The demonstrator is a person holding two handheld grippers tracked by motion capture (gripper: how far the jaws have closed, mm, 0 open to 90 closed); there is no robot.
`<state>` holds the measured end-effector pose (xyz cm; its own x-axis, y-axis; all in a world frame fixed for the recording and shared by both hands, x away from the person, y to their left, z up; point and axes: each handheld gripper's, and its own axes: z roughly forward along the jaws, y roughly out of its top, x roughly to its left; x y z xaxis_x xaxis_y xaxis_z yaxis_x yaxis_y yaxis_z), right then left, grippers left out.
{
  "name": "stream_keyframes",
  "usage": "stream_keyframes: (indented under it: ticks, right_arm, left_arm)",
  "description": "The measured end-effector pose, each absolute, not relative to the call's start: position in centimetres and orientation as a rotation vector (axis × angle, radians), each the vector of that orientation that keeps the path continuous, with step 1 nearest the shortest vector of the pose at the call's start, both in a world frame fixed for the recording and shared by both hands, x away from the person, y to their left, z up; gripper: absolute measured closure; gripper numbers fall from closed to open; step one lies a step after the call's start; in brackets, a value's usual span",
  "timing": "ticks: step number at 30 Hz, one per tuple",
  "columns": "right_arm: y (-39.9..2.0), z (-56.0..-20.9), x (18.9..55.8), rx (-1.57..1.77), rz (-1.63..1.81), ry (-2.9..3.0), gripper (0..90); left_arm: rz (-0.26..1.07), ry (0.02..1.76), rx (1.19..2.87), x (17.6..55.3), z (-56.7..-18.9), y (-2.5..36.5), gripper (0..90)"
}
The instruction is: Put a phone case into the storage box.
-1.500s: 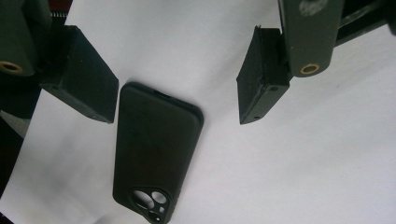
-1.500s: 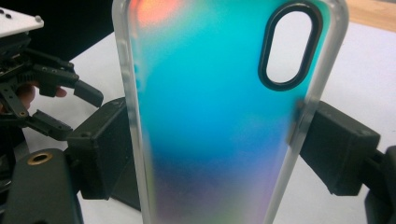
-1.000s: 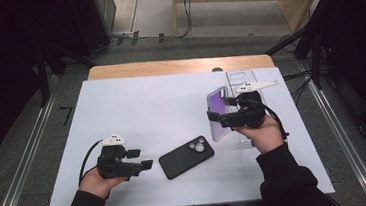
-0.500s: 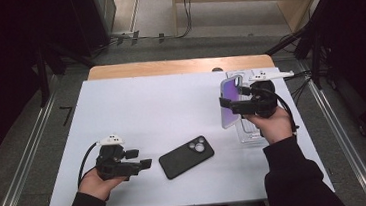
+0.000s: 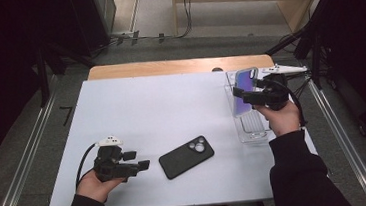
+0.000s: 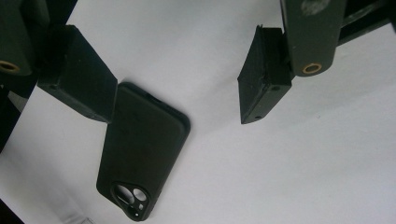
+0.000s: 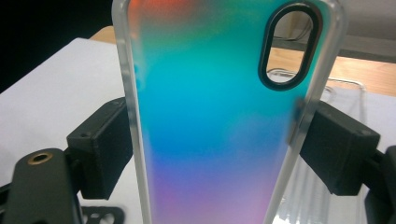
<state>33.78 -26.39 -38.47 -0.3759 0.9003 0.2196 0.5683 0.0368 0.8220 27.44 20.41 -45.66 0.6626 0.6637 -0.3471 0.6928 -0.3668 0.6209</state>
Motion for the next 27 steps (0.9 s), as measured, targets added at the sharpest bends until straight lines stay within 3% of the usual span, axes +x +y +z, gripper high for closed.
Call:
stream_keyframes:
  ticks: [27]
  right_arm:
    - [-28.5, -39.1, 38.9, 1.57, 1.166, 1.808, 14.7]
  left_arm:
    - [-0.049, 1.056, 2.096, 27.4, -45.6, 20.9, 28.8]
